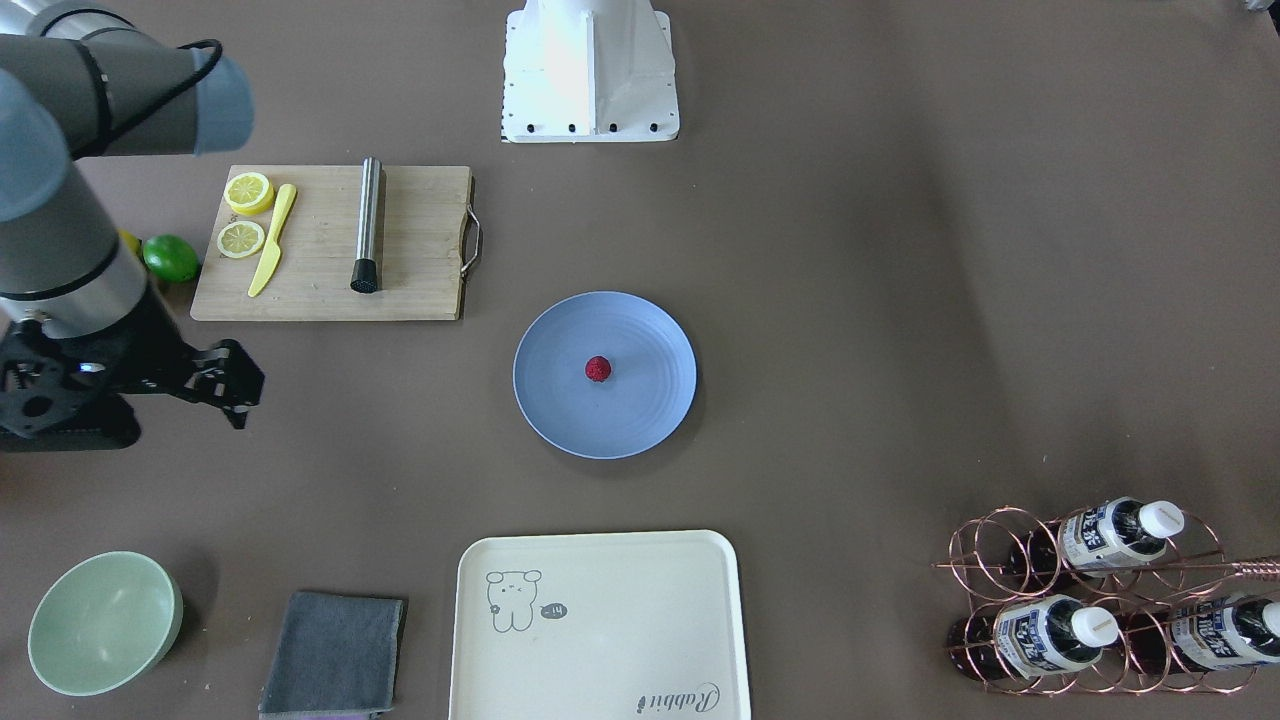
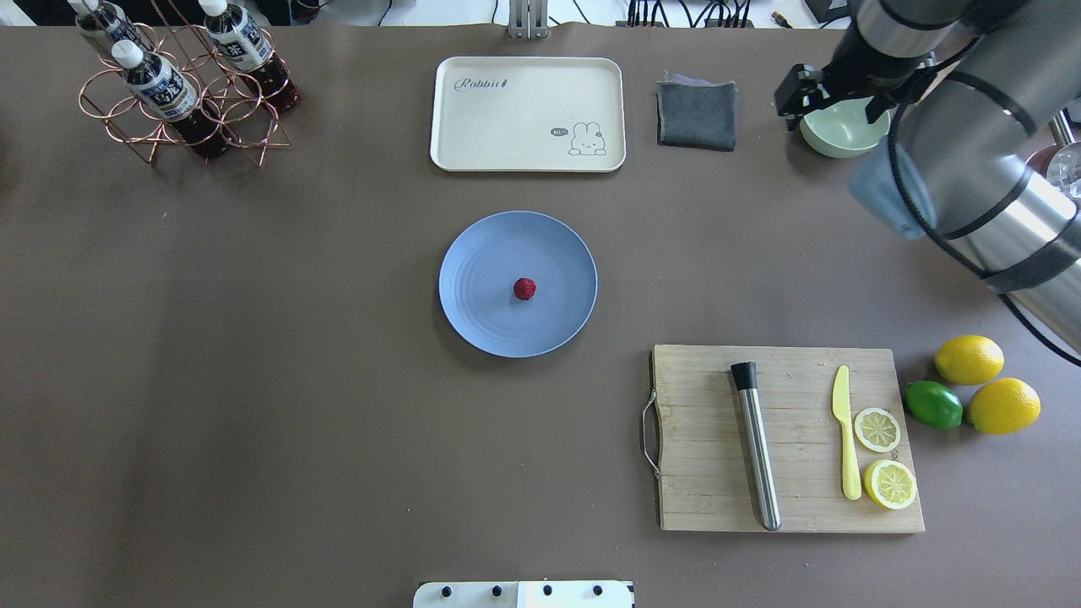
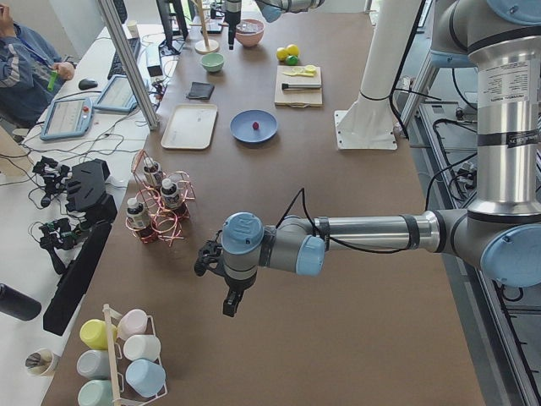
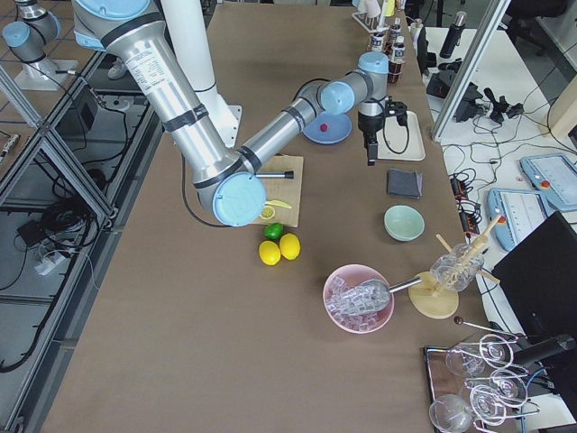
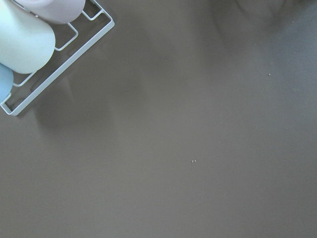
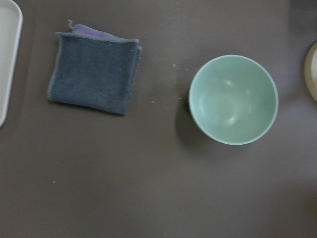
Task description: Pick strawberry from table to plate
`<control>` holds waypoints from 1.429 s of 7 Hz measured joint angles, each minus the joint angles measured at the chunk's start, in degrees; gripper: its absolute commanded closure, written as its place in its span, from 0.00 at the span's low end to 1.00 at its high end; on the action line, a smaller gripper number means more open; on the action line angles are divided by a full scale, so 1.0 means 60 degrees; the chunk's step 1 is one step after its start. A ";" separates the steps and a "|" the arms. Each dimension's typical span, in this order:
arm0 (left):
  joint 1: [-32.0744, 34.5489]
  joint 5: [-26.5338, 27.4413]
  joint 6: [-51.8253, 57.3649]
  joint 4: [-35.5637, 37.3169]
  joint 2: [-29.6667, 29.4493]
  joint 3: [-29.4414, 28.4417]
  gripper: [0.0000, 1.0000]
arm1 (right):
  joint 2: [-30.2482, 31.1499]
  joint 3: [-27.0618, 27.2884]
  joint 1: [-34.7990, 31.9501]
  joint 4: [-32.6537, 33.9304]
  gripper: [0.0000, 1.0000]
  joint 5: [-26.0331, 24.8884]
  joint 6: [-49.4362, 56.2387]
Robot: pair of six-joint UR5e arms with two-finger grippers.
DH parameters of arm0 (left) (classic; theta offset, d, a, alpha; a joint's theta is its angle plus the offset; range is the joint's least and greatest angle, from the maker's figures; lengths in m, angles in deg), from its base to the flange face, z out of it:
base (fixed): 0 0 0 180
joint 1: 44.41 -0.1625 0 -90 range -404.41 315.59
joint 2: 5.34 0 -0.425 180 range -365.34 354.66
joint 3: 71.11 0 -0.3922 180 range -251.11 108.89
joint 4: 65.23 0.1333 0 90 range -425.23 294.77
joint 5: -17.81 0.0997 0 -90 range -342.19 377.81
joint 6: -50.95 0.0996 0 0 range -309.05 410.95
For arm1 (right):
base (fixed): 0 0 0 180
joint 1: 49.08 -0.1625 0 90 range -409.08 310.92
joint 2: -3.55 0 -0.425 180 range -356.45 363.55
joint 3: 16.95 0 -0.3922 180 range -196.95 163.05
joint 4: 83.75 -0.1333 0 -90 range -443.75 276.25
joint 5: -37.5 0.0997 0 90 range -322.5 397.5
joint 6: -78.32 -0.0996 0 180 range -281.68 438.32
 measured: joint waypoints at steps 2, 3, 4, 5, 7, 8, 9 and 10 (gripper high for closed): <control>0.0007 -0.0062 0.0048 0.2121 -0.0101 0.0963 0.01 | 0.1201 -0.0001 -0.1497 0.0004 0.00 0.1182 0.2006; 0.0009 -0.0079 0.0052 0.2790 -0.0101 0.1282 0.01 | 0.1869 -0.0009 -0.1972 -0.0039 0.00 0.1517 0.2456; 0.0012 -0.0089 0.0053 0.3046 -0.0096 0.1407 0.01 | 0.2530 -0.0052 -0.2230 -0.0058 0.00 0.1549 0.2797; 0.0010 -0.0098 0.0053 0.3148 -0.0105 0.1469 0.01 | 0.3119 -0.0171 -0.2497 -0.0062 0.00 0.1447 0.3073; 0.0005 -0.0344 0.0063 0.3163 -0.0106 0.1520 0.01 | 0.3774 -0.0605 -0.3259 -0.0071 0.00 0.1147 0.4025; 0.0005 -0.0647 0.0064 0.3163 -0.0077 0.1455 0.01 | 0.3865 -0.0860 -0.3613 -0.0074 0.00 0.1056 0.4615; 0.0005 -0.0794 0.0054 0.3167 -0.0041 0.1285 0.01 | 0.3923 -0.1107 -0.3875 -0.0116 0.00 0.1019 0.4908; 0.0007 -0.0844 0.0045 0.3167 -0.0018 0.1162 0.01 | 0.4051 -0.1293 -0.4026 -0.0408 0.00 0.1011 0.5007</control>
